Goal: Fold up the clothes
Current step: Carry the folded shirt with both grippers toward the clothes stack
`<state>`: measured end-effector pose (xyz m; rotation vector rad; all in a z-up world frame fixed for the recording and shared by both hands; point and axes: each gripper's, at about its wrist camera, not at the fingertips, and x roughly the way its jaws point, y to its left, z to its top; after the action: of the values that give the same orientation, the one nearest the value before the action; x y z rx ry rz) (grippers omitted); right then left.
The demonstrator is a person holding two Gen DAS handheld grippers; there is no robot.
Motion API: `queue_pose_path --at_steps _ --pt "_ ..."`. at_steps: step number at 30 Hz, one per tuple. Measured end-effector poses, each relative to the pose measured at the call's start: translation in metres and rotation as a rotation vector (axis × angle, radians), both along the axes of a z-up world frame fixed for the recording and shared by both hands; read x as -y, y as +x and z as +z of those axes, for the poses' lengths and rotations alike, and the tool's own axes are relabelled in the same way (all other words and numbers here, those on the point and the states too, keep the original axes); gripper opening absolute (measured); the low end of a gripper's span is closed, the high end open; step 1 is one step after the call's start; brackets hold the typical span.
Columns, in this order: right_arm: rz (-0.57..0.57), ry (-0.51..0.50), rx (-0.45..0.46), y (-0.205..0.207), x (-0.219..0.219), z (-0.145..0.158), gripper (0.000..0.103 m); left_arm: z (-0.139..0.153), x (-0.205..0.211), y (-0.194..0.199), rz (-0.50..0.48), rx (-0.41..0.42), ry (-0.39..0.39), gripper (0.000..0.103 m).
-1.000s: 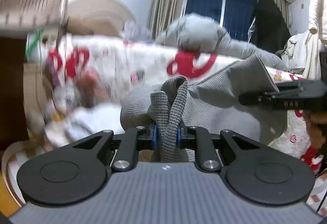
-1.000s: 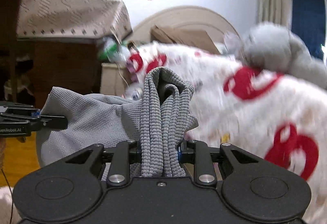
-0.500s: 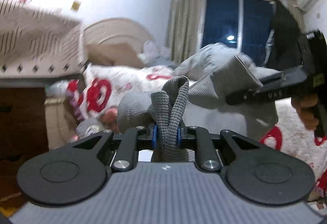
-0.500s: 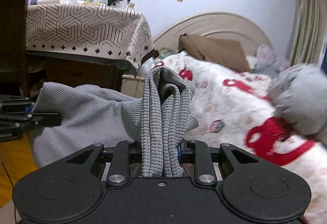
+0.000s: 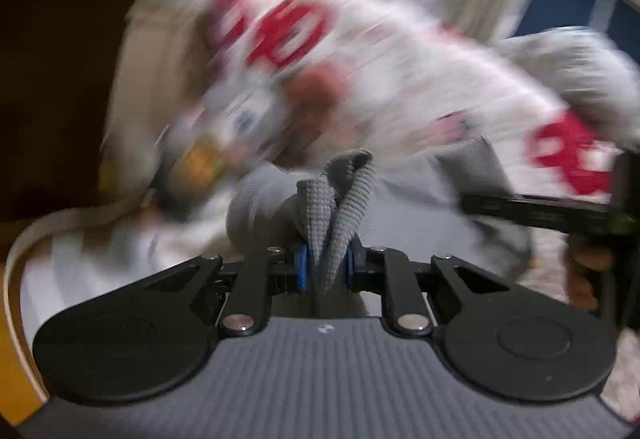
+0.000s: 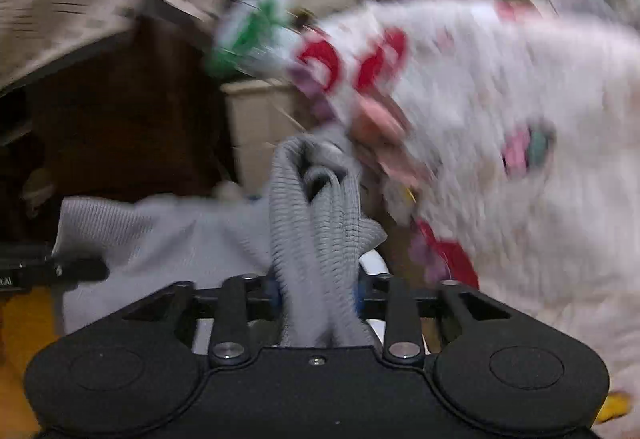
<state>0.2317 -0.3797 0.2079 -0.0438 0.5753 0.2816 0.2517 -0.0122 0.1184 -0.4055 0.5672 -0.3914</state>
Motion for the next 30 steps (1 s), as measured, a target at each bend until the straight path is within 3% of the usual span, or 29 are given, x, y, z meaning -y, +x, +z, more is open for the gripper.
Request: queue_pose_path --at_steps 2,3,5,7,11,15,17,20,22,23,25,30 --pt "-0.13 0.031 0.023 0.009 0.012 -0.029 0.047 -0.027 -0.01 0.011 0.032 -0.05 -0.074 0.017" --pt "-0.17 0.092 0.041 0.004 0.02 -0.036 0.047 -0.032 -0.013 0.009 0.033 -0.038 -0.092 0.018" --pt "-0.245 0.213 0.098 -0.013 0.036 -0.049 0.065 -0.033 -0.014 0.001 0.032 -0.009 -0.088 0.019" --pt "-0.281 0.367 0.161 -0.046 0.051 -0.058 0.066 -0.031 -0.012 -0.006 0.035 0.005 -0.057 0.02" --pt "-0.195 0.709 0.129 -0.094 0.081 -0.081 0.067 -0.033 -0.006 -0.006 0.079 0.003 -0.048 0.026" --pt "-0.101 0.896 -0.006 -0.1 0.088 -0.104 0.072 -0.028 0.001 -0.011 0.12 0.026 -0.021 0.024" --pt "-0.089 0.891 -0.013 -0.095 0.082 -0.107 0.074 -0.027 0.002 -0.012 0.123 0.025 -0.03 0.021" --pt "-0.136 0.761 0.102 -0.077 0.066 -0.103 0.077 -0.019 0.002 -0.013 0.112 0.028 -0.039 0.019" --pt "-0.132 0.669 0.059 -0.049 0.058 -0.1 0.077 -0.01 0.001 -0.013 0.09 0.033 -0.043 0.017" --pt "-0.117 0.691 0.013 -0.035 0.059 -0.1 0.065 -0.005 0.0 -0.013 0.079 0.035 -0.044 0.017" --pt "-0.106 0.696 0.051 -0.028 0.059 -0.091 0.041 0.004 -0.001 -0.012 0.057 0.04 -0.048 0.017" --pt "-0.062 0.553 0.211 -0.031 0.056 -0.06 0.038 0.021 0.003 -0.016 0.009 0.047 -0.053 0.019"
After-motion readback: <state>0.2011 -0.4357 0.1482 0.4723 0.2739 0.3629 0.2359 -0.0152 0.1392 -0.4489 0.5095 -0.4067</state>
